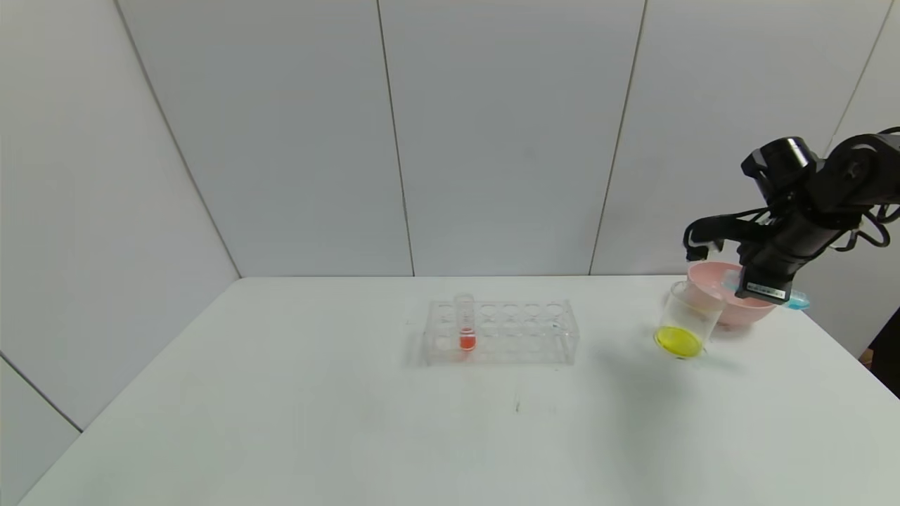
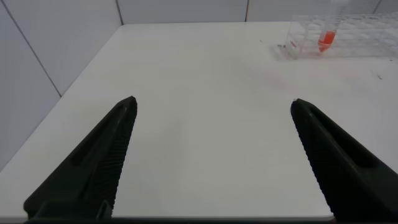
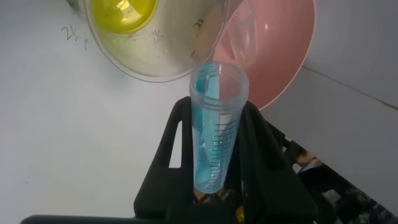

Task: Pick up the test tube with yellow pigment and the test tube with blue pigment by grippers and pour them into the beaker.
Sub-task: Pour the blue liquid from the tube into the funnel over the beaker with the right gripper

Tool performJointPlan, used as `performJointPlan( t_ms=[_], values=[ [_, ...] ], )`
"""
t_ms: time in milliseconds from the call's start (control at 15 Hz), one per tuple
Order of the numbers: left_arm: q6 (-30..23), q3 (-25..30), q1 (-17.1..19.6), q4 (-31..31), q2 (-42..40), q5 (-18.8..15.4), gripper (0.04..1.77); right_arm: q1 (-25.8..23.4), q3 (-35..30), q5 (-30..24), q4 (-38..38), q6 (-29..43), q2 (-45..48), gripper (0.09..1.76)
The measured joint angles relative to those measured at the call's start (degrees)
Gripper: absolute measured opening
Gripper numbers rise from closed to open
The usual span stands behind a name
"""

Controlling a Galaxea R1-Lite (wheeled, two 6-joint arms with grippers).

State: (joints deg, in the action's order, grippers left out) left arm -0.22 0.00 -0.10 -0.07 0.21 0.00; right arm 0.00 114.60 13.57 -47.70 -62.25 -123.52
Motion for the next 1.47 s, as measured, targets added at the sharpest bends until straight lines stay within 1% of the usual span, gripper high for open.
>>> performJointPlan(
  t_ms=[400,667,867,1200,1400,1467],
  values=[
    [0.0,0.0,0.0,0.0,0.0,0.0,1.76,2.1,0.0,6.2,0.6,-2.5,-0.1,0.49],
    [0.0,0.0,0.0,0.0,0.0,0.0,1.76,2.4,0.0,7.2,2.5,-4.8,-0.2,0.49],
    [0.0,0.0,0.0,0.0,0.0,0.0,1.76,2.6,0.0,9.3,4.3,-8.3,-0.1,0.49],
    [0.0,0.0,0.0,0.0,0.0,0.0,1.76,3.4,0.0,11.4,4.2,-13.8,0.8,0.49],
    [0.0,0.0,0.0,0.0,0.0,0.0,1.76,3.7,0.0,16.2,5.3,-21.0,1.9,0.49],
    [0.0,0.0,0.0,0.0,0.0,0.0,1.76,3.7,0.0,16.9,5.9,-23.0,2.4,0.49]
  ],
)
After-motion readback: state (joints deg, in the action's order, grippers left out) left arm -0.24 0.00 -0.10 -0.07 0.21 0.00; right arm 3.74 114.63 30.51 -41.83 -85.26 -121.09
